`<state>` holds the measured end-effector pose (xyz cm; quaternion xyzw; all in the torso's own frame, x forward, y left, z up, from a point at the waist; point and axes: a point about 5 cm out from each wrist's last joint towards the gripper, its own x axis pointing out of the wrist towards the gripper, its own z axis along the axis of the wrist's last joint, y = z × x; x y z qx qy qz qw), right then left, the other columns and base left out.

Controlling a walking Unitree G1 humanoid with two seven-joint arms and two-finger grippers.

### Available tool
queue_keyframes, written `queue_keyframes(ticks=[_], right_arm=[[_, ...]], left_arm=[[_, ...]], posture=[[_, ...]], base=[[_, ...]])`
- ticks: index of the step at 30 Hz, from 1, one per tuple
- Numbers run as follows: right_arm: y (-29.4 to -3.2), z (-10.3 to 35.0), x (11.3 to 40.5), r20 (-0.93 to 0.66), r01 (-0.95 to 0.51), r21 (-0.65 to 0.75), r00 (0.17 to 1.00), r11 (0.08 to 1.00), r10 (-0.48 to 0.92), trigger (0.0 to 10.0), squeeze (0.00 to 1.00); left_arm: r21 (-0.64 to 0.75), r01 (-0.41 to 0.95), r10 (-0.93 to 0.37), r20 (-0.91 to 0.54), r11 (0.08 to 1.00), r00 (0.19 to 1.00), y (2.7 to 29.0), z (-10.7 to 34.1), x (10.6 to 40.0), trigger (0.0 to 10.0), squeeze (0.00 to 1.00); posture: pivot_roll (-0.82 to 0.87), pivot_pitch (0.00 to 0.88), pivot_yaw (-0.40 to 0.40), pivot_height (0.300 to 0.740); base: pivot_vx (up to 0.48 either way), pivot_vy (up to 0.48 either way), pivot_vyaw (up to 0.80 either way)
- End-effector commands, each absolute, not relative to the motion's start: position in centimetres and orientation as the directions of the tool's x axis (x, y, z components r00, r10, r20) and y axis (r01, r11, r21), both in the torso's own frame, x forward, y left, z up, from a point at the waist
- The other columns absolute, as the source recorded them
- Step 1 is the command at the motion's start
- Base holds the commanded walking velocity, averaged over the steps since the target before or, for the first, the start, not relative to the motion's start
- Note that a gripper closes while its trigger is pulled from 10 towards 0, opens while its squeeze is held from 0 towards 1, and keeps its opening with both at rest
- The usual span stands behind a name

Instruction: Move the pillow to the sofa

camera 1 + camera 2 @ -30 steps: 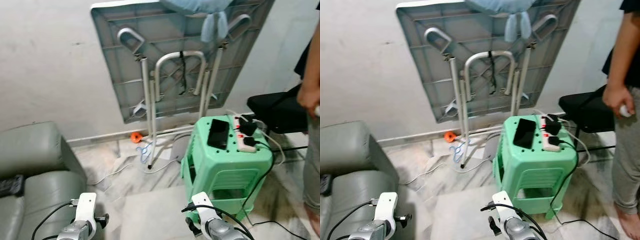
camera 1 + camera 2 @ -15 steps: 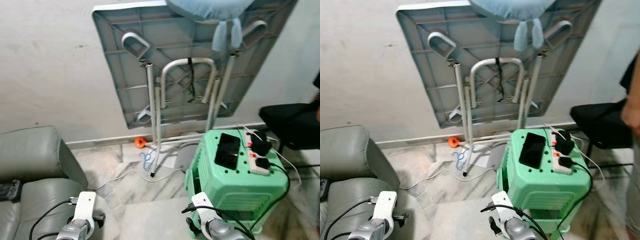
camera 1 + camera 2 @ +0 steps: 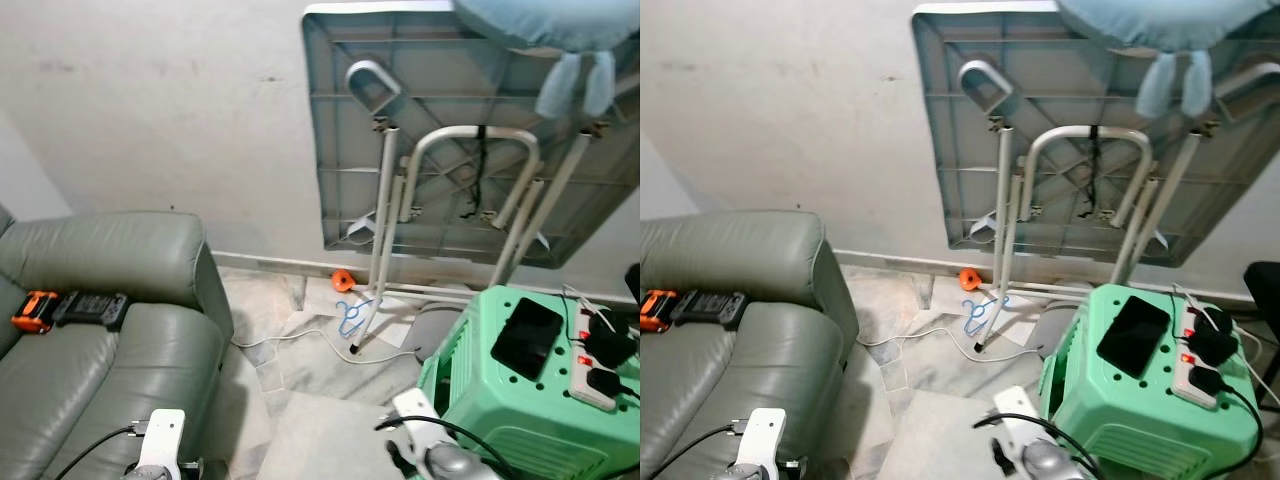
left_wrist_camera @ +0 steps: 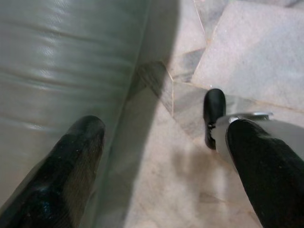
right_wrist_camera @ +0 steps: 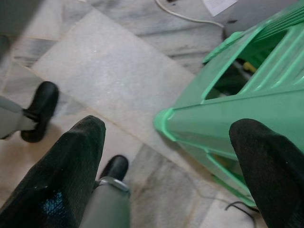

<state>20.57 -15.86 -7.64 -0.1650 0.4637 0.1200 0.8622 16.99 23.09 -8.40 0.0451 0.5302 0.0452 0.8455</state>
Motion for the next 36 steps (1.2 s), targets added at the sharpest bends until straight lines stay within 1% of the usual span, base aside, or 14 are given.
queue_keyframes(ticks=[1,5,18,21,25,36], right_arm=[[-15.0,-7.4,21.0,-0.833,-0.373,-0.175,0.55,0.911,0.065,10.0,0.0],[-15.0,-7.4,21.1,-0.832,-0.371,-0.176,0.552,0.912,0.064,10.0,0.0],[-15.0,-7.3,21.2,-0.831,-0.37,-0.181,0.553,0.911,0.06,10.0,0.0],[-15.0,-7.3,21.3,-0.831,-0.368,-0.18,0.553,0.912,0.059,10.0,0.0],[-15.0,-7.3,21.3,-0.836,-0.382,-0.187,0.546,0.905,0.058,10.0,0.0],[-15.0,-7.3,21.3,-0.836,-0.382,-0.187,0.546,0.905,0.058,10.0,0.0]], left_arm=[[0.134,-0.031,0.134,-0.89,0.991,0.437,23.6,-8.2,17.1,10.0,0.0],[0.131,-0.035,0.133,-0.896,0.991,0.425,23.5,-8.5,16.6,10.0,0.0],[0.128,-0.032,0.13,-0.897,0.991,0.422,23.1,-8.6,16.5,10.0,0.0],[0.131,-0.031,0.131,-0.896,0.991,0.425,23.4,-8.4,16.7,10.0,0.0],[0.137,-0.037,0.14,-0.892,0.99,0.43,24.5,-8.0,17.0,10.0,0.0],[0.137,-0.037,0.14,-0.892,0.99,0.43,24.5,-8.0,17.0,10.0,0.0]], posture=[[0.03,0.0,0.048,0.74],[0.04,0.0,0.047,0.74],[0.04,0.0,0.047,0.74],[0.04,0.0,0.047,0.74],[0.04,0.0,0.047,0.74],[0.04,0.0,0.047,0.74]], base=[[0.0,0.0,0.0],[0.0,0.0,0.0],[0.0,0.0,0.0],[0.0,0.0,0.0],[0.0,0.0,0.0],[0.0,0.0,0.0]])
